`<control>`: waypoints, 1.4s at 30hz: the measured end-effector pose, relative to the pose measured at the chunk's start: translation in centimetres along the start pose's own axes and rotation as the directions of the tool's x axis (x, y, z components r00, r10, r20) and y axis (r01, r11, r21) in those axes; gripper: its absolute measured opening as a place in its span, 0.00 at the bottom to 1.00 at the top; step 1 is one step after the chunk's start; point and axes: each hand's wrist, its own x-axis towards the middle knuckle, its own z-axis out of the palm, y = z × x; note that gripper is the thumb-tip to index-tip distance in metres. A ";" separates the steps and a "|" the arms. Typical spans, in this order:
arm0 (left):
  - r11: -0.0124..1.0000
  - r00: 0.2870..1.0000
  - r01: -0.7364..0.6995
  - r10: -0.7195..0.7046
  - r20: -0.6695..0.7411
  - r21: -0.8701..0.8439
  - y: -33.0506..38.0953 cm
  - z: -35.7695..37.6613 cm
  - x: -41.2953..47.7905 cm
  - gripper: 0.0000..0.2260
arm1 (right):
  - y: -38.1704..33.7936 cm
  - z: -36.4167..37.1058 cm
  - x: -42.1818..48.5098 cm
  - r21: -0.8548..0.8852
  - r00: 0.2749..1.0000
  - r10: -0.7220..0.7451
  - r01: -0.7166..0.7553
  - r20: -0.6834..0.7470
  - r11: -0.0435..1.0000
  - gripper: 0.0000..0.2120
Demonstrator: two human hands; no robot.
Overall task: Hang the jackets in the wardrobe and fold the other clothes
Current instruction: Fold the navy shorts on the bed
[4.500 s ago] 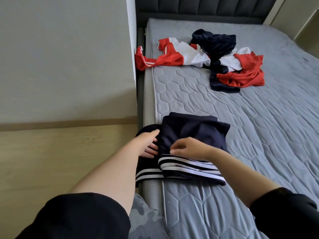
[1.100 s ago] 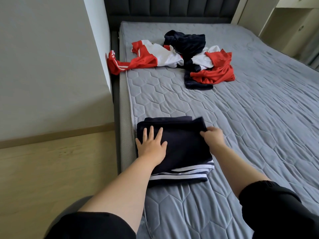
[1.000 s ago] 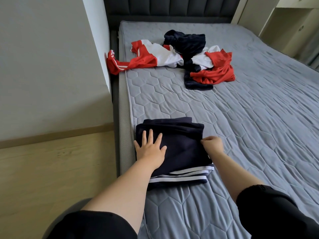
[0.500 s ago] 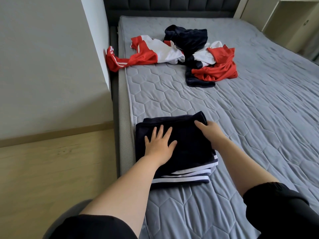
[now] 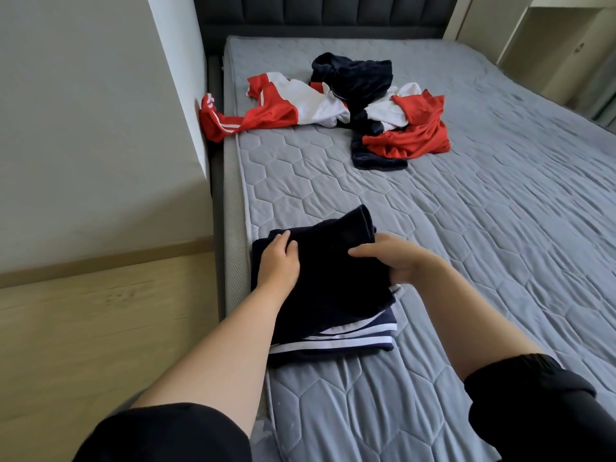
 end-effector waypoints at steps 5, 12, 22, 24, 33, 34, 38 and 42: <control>0.991 0.979 0.009 -0.036 -0.202 -0.133 0.0 -1.6 0.9 0.17 | -1.9 2.5 -0.5 0.257 0.953 -0.290 0.260 0.089 0.931 0.15; 0.977 0.978 0.015 0.030 -0.209 0.211 -0.2 -0.8 0.4 0.23 | 3.9 -0.4 1.3 0.194 0.960 0.137 -0.090 -0.245 0.977 0.12; 0.871 0.998 -0.059 0.040 0.049 0.487 -1.4 1.7 -0.1 0.24 | 5.2 -2.3 0.5 -0.185 0.989 0.056 -0.082 -0.138 0.979 0.14; 0.888 0.999 -0.031 0.014 0.040 0.458 -1.3 1.6 0.1 0.24 | 4.5 -1.9 0.3 -0.112 0.992 0.035 -0.048 -0.117 0.993 0.10; 0.796 0.989 -0.109 0.025 0.148 0.595 -1.5 1.6 -0.5 0.26 | 5.8 -1.7 0.8 -0.111 0.952 0.229 -0.255 -0.202 0.961 0.09; 0.772 0.985 -0.139 0.042 0.168 0.620 -1.6 1.7 -0.6 0.26 | 5.9 -1.7 1.2 -0.019 0.949 0.200 -0.210 -0.244 0.977 0.12; 0.659 0.942 -0.317 0.138 0.305 0.682 -1.9 2.6 -1.4 0.26 | 6.1 -1.2 3.2 0.067 0.873 0.065 -0.037 -0.483 0.997 0.17; 0.543 0.891 -0.434 0.138 0.433 0.719 -2.6 3.5 -2.0 0.28 | 6.9 -0.8 3.8 -0.137 0.863 0.058 -0.146 -0.502 0.980 0.20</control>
